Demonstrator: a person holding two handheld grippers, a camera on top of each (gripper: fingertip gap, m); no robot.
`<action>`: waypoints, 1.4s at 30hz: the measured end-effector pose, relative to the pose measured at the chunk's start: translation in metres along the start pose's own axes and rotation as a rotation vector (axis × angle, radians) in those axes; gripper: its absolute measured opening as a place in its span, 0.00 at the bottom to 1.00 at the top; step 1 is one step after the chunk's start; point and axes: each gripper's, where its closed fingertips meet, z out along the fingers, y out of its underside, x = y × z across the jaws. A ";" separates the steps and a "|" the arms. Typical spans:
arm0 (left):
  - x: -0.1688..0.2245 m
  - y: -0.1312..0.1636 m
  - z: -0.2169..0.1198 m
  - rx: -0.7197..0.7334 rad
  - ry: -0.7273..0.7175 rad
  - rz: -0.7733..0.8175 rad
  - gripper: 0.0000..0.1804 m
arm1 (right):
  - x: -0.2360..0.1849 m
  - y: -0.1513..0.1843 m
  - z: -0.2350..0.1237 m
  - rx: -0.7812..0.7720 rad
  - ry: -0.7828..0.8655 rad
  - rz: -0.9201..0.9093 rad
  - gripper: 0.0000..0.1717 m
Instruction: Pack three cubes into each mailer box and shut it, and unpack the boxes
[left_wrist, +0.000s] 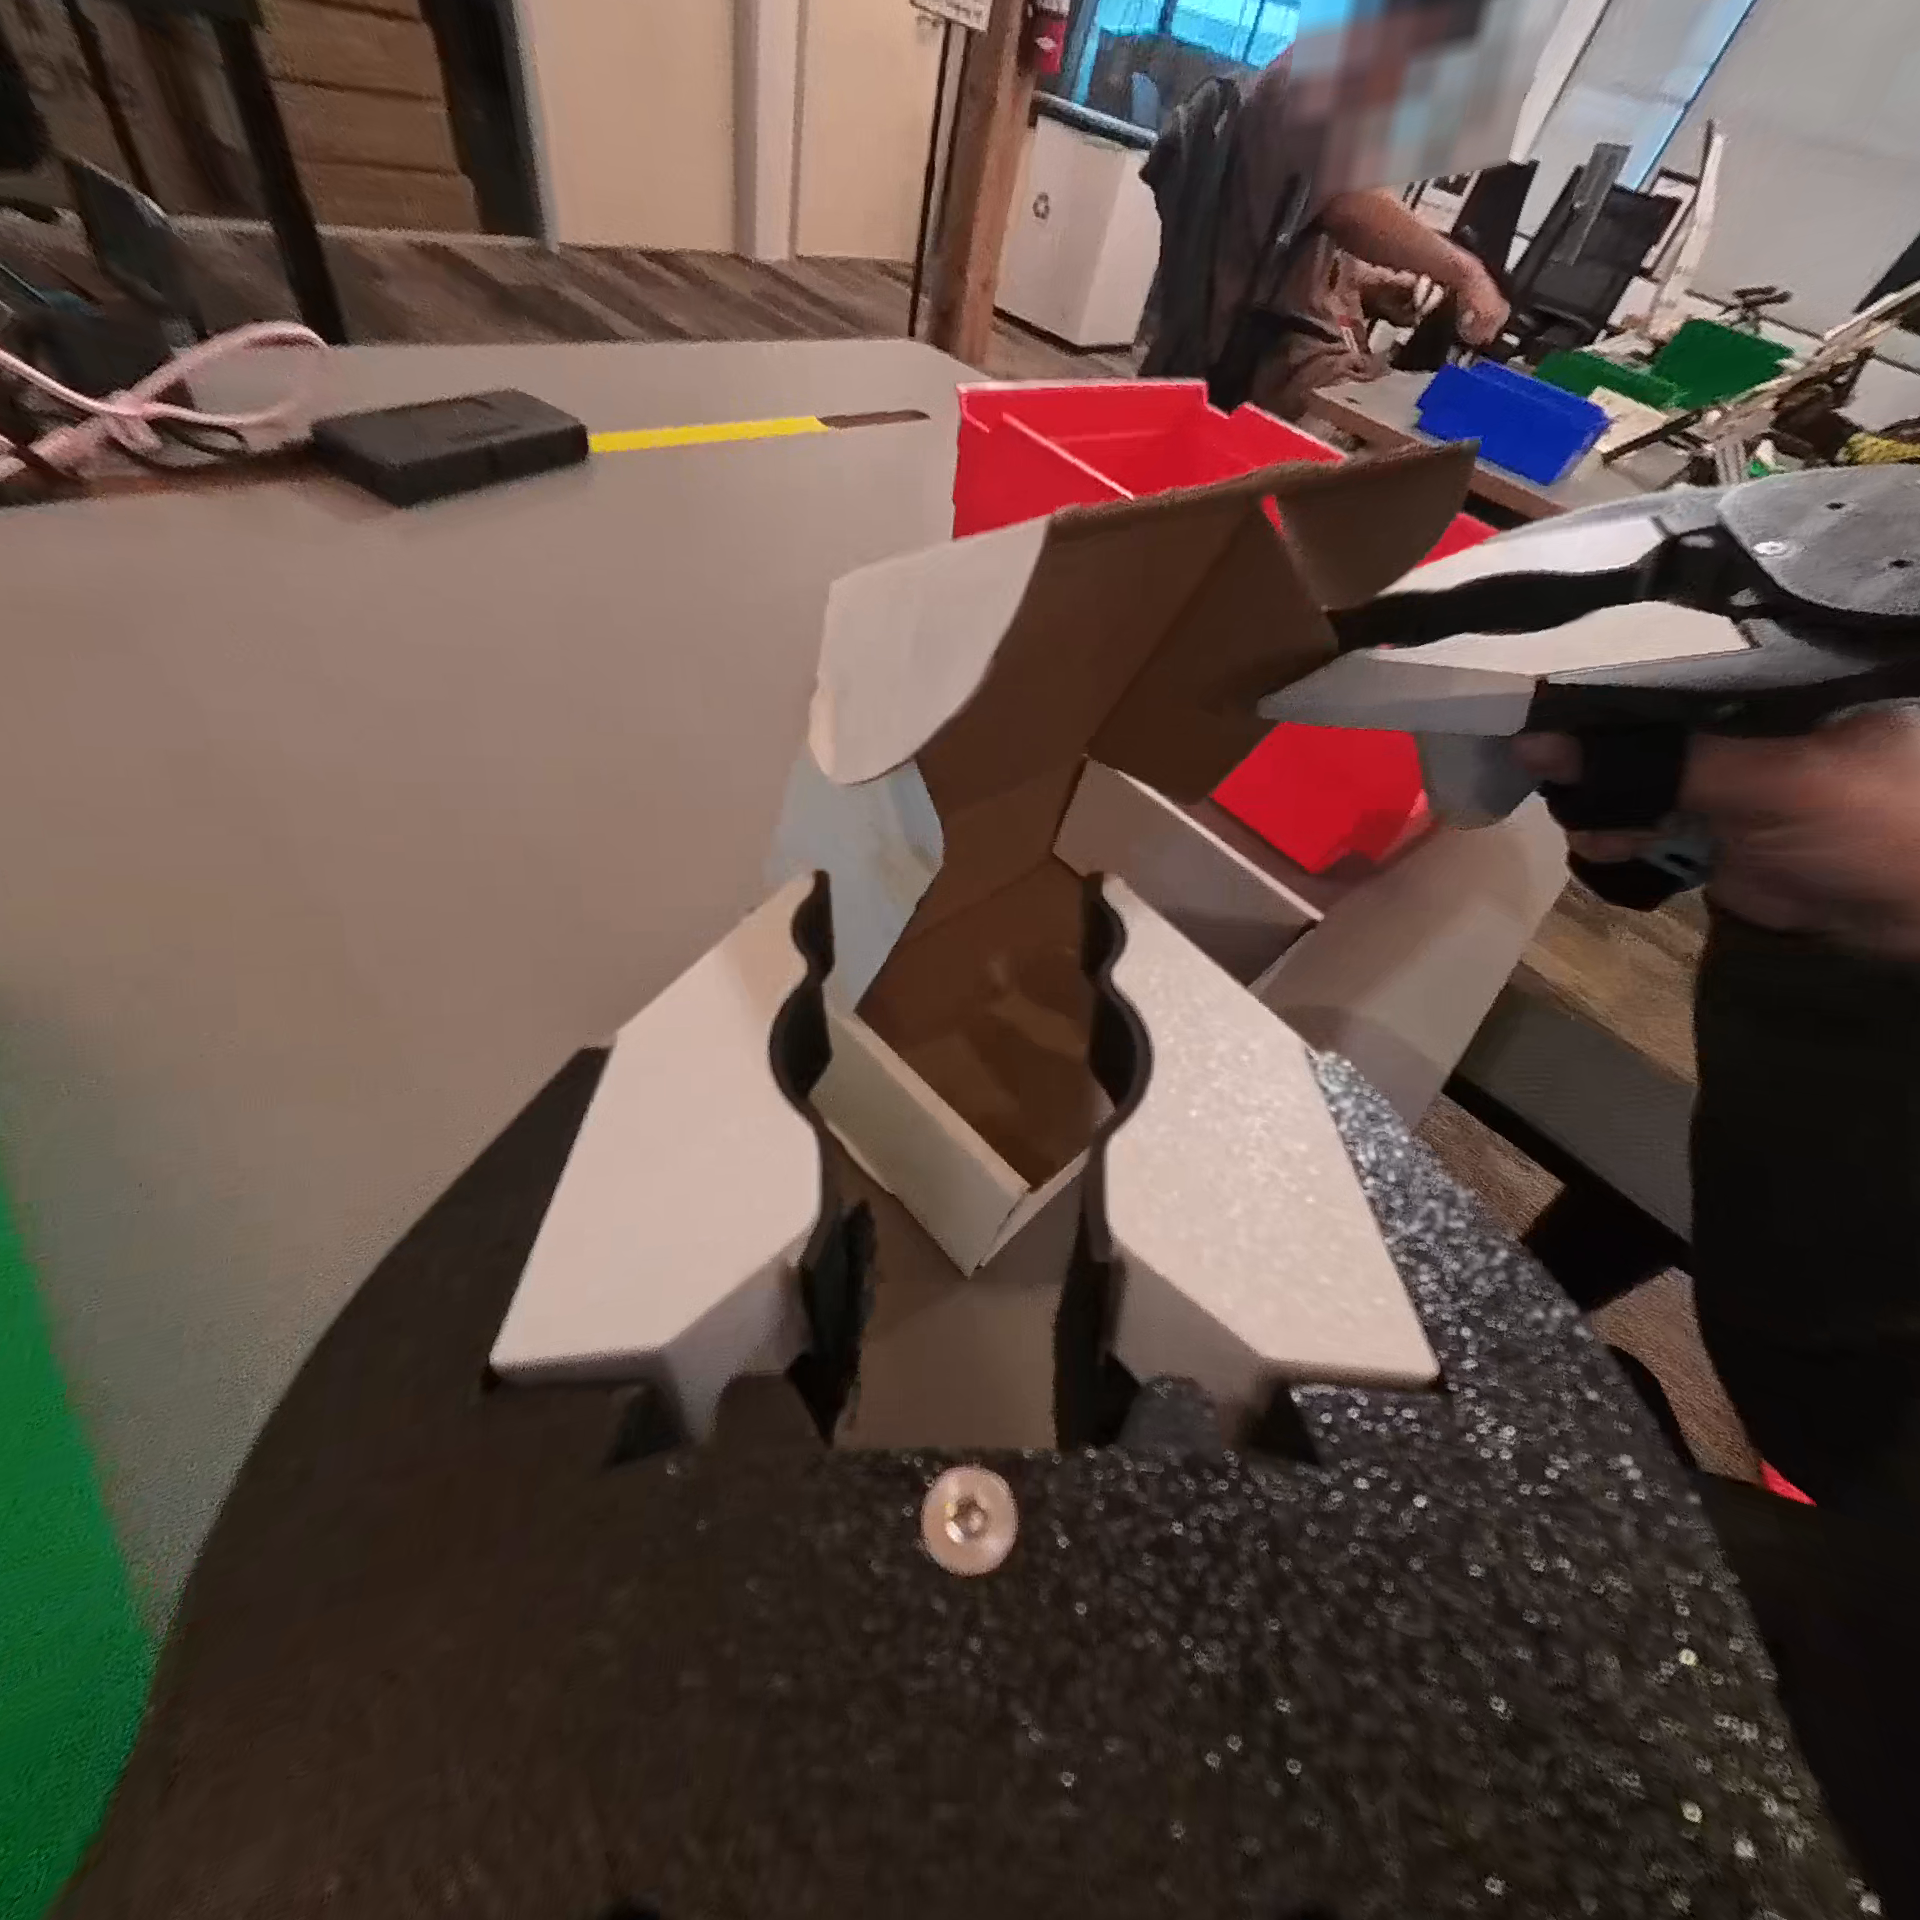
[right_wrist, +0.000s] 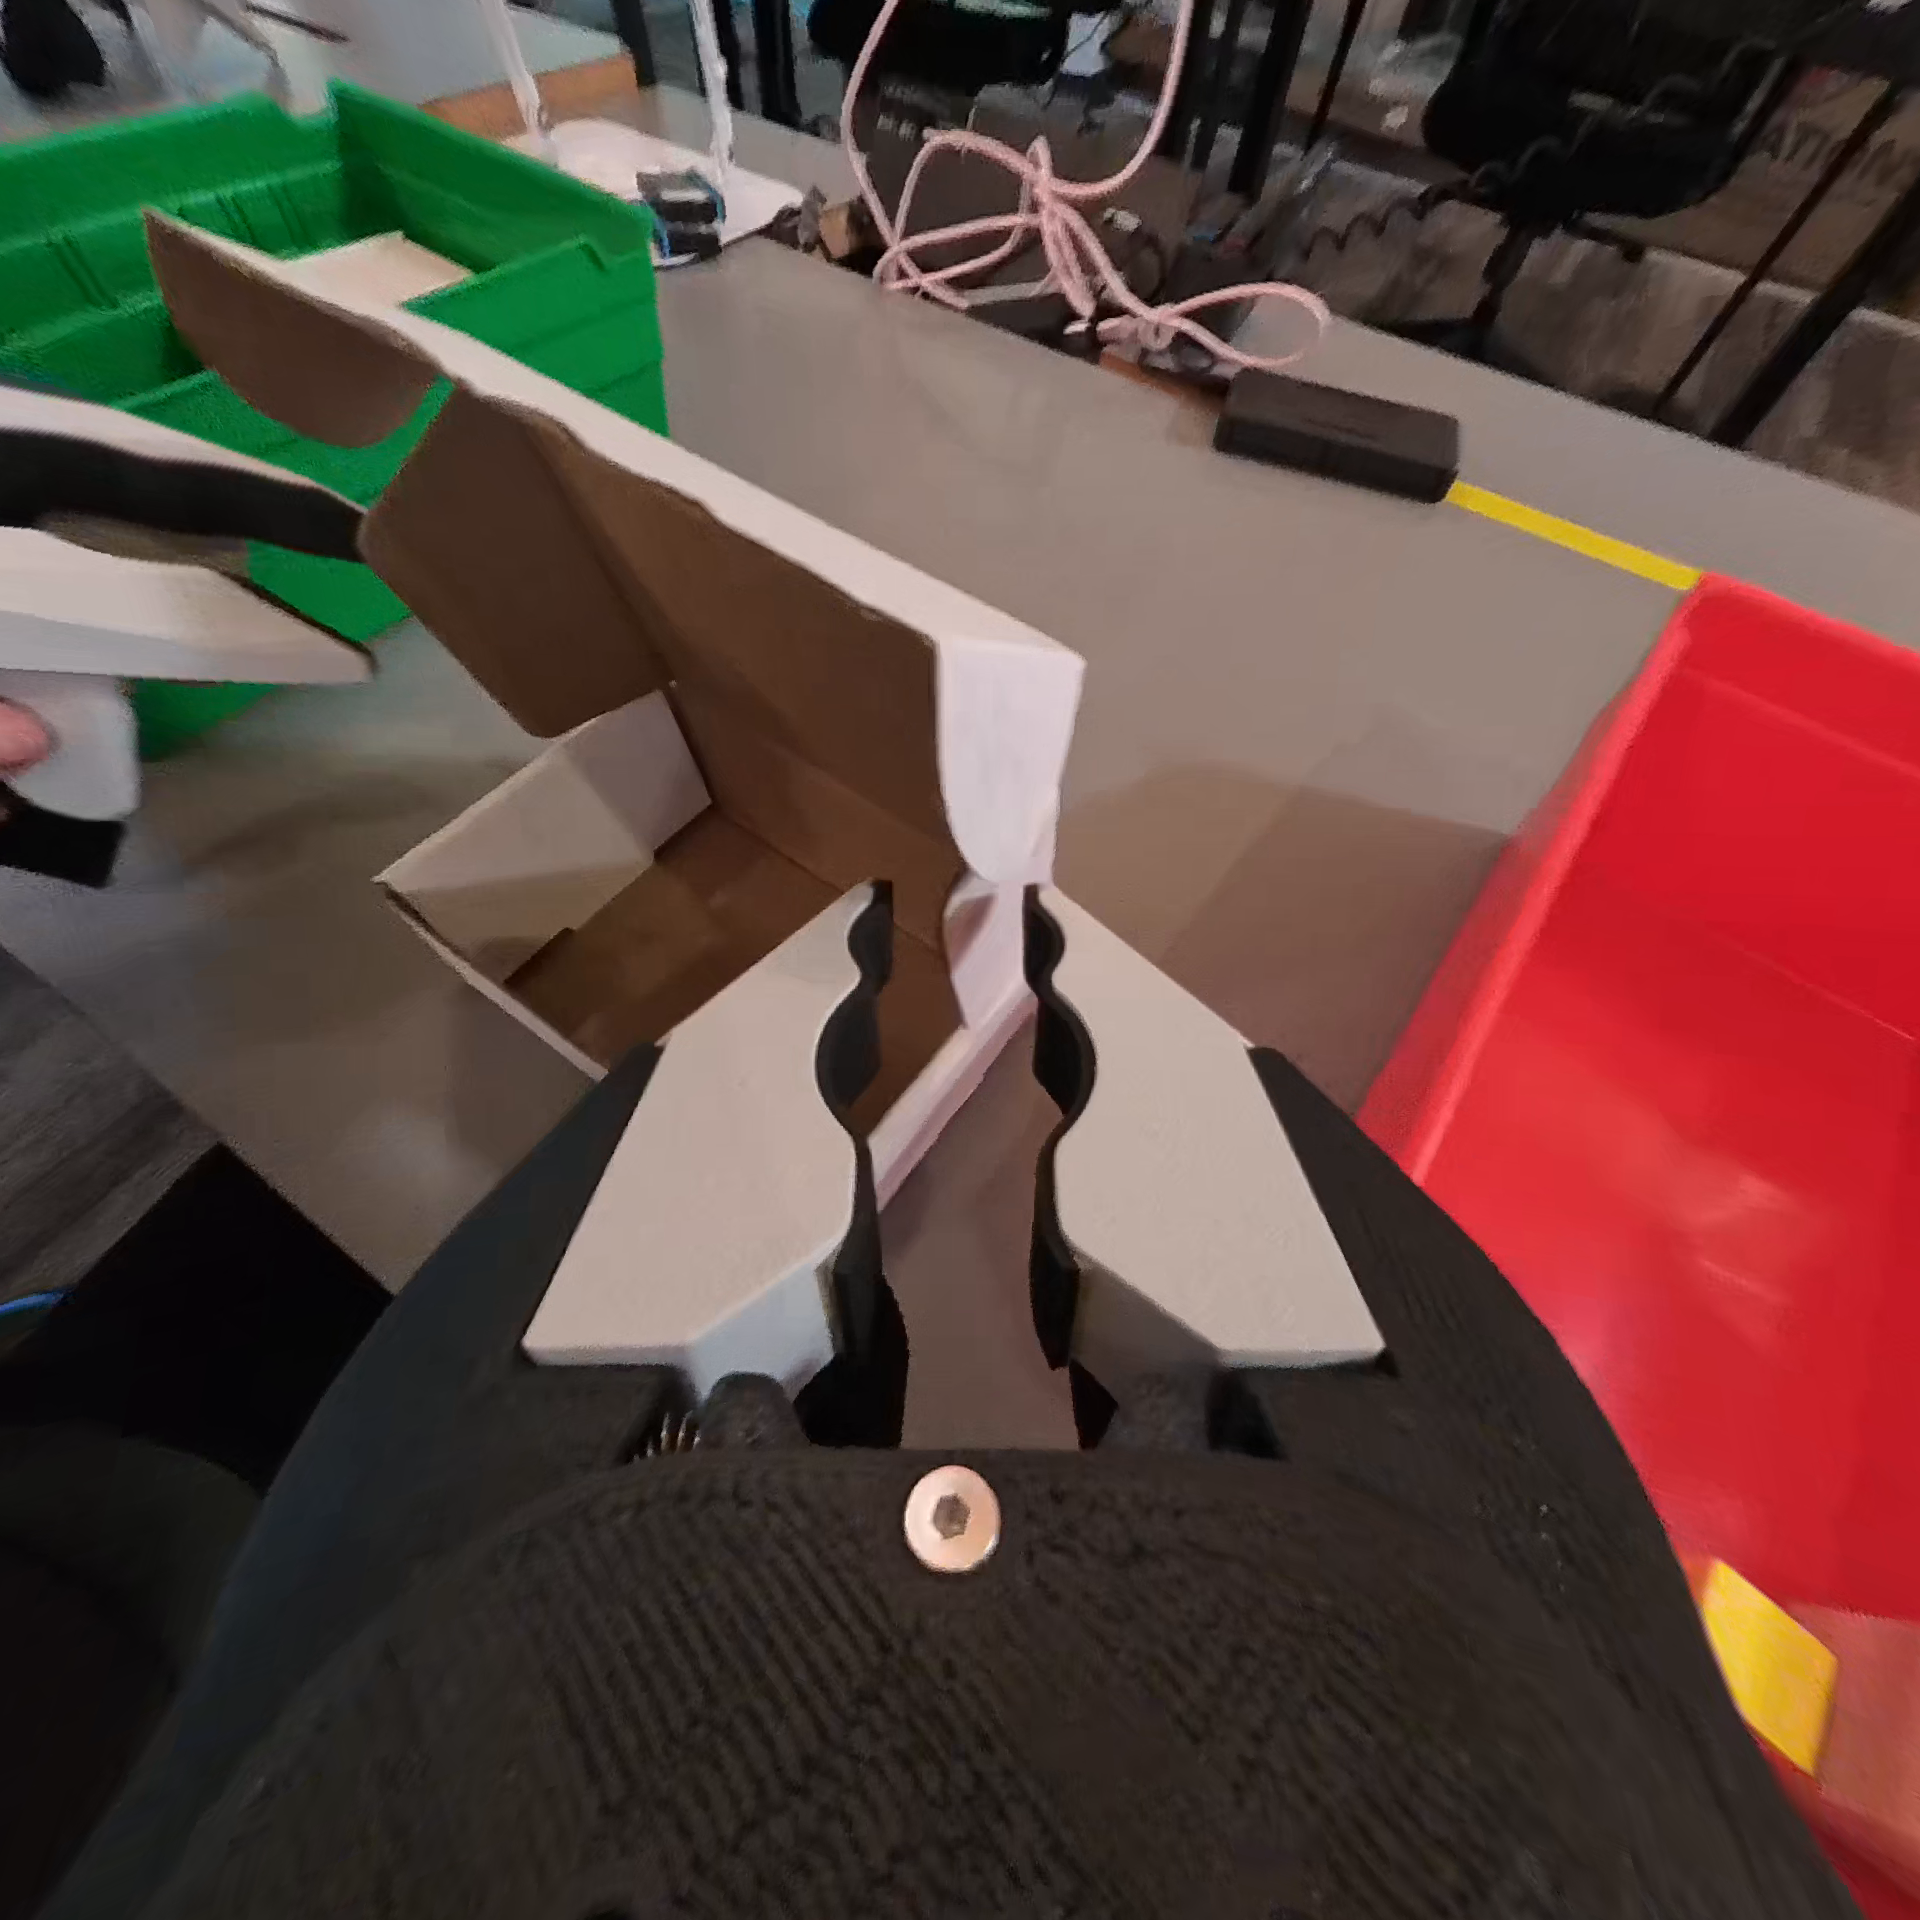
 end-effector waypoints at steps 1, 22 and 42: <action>0.002 0.003 0.004 -0.018 0.016 -0.004 0.25 | -0.005 0.001 0.003 -0.007 -0.022 -0.002 0.13; 0.008 0.049 -0.046 -0.321 0.133 -0.020 0.12 | 0.002 0.030 -0.043 -0.154 -0.049 -0.091 0.11; 0.021 -0.022 -0.024 0.232 -0.027 0.328 0.00 | -0.012 -0.034 -0.013 0.326 0.038 -0.284 0.04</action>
